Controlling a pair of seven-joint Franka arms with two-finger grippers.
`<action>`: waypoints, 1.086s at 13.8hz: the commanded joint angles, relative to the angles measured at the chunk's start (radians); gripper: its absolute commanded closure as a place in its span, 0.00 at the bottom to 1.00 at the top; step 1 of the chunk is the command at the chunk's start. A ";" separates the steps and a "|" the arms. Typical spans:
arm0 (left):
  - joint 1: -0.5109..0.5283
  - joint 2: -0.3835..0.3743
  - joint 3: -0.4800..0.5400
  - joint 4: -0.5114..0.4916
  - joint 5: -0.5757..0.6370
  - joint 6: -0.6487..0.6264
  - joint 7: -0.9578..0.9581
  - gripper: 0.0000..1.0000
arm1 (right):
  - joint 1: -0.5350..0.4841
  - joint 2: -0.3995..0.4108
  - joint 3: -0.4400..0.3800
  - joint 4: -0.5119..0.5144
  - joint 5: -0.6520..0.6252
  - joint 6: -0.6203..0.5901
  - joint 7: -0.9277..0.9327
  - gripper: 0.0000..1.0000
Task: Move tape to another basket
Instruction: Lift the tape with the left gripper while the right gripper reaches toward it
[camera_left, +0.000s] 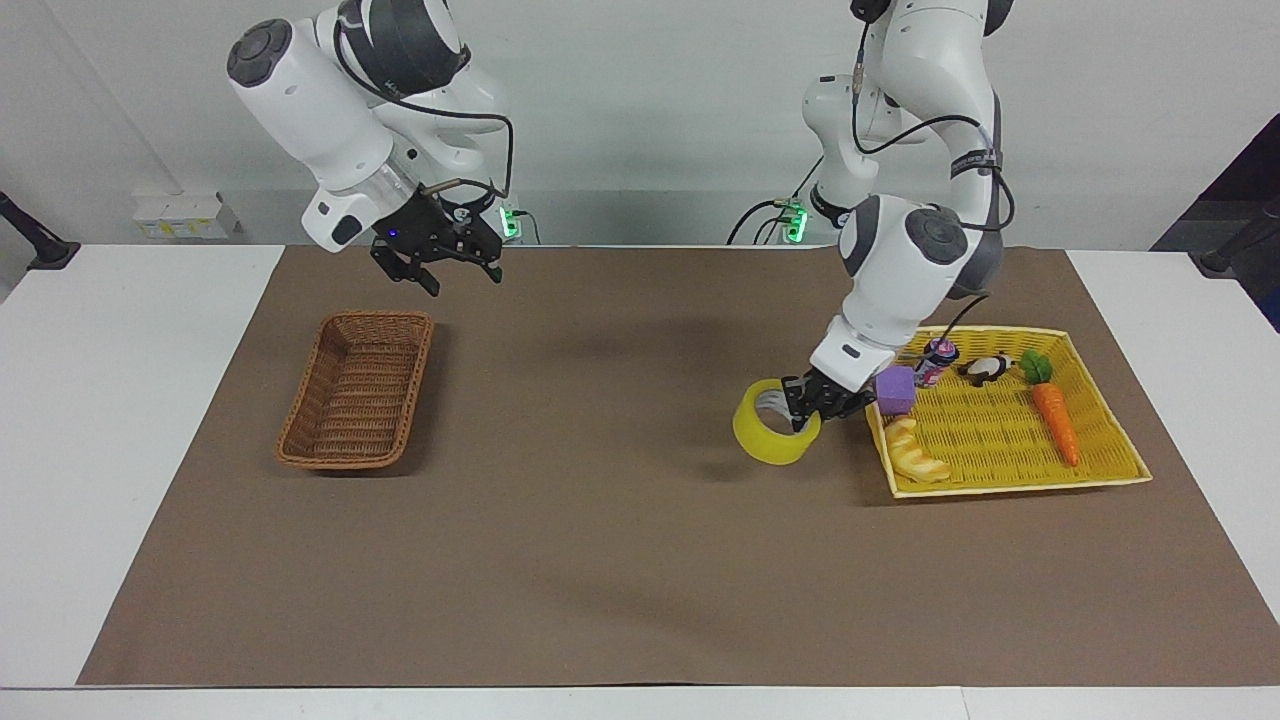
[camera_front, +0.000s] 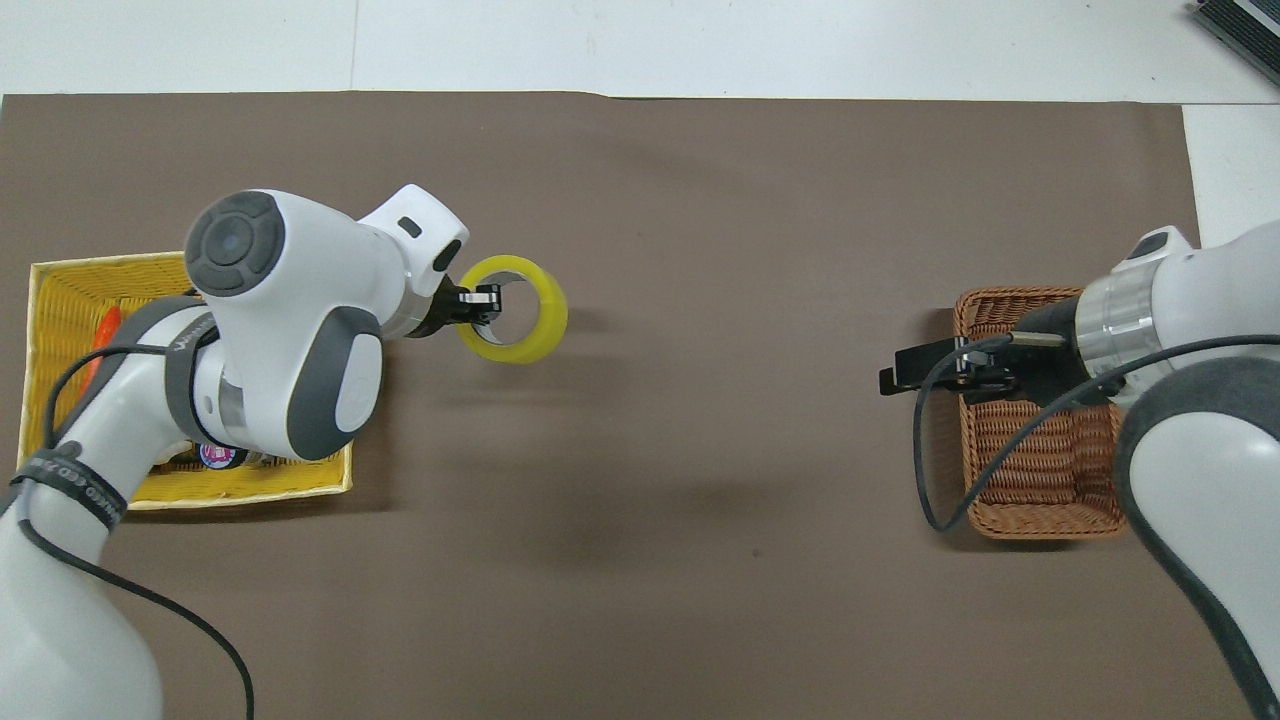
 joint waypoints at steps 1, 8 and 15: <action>-0.082 -0.013 0.017 -0.003 -0.088 0.029 -0.041 1.00 | 0.029 0.036 0.003 -0.064 0.114 0.114 -0.013 0.00; -0.216 -0.040 0.016 -0.061 -0.292 0.179 -0.042 1.00 | 0.149 0.104 0.003 -0.168 0.339 0.372 -0.084 0.00; -0.219 -0.045 0.004 -0.069 -0.312 0.173 -0.042 1.00 | 0.207 0.169 0.003 -0.181 0.515 0.498 -0.223 0.00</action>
